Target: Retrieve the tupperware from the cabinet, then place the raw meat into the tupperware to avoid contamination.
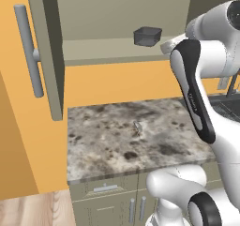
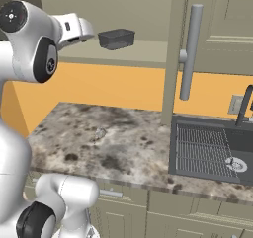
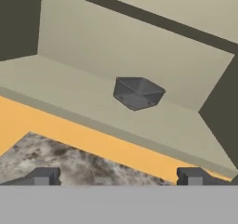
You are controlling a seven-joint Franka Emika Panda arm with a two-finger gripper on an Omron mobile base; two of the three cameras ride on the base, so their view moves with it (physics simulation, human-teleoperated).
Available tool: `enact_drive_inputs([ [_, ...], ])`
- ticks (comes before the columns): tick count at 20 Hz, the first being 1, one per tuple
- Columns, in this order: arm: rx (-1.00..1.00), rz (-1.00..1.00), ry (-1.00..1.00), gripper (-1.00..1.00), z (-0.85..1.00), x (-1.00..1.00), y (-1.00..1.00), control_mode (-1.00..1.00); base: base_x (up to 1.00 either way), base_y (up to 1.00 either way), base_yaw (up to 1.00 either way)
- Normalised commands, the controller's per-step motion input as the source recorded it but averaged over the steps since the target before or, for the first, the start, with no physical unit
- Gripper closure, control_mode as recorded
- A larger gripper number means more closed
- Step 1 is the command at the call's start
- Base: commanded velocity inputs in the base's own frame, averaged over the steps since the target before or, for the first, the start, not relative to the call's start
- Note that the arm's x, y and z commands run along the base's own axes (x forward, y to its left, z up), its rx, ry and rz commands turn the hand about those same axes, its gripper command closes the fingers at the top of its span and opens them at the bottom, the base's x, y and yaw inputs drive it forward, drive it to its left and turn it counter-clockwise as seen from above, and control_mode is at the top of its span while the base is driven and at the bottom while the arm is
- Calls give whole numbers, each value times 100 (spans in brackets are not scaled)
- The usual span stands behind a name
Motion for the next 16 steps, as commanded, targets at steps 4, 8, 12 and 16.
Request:
enact_drive_inputs([
  [4,-2,-1,3,-100,0,0,0,-100,0,0,0],
  [8,-2,0,3,-100,-4,0,0,-100,0,0,0],
  [12,-3,0,4,-100,-18,4,0,-100,0,0,0],
  [16,-4,0,2,-100,-17,5,0,-100,0,0,0],
])
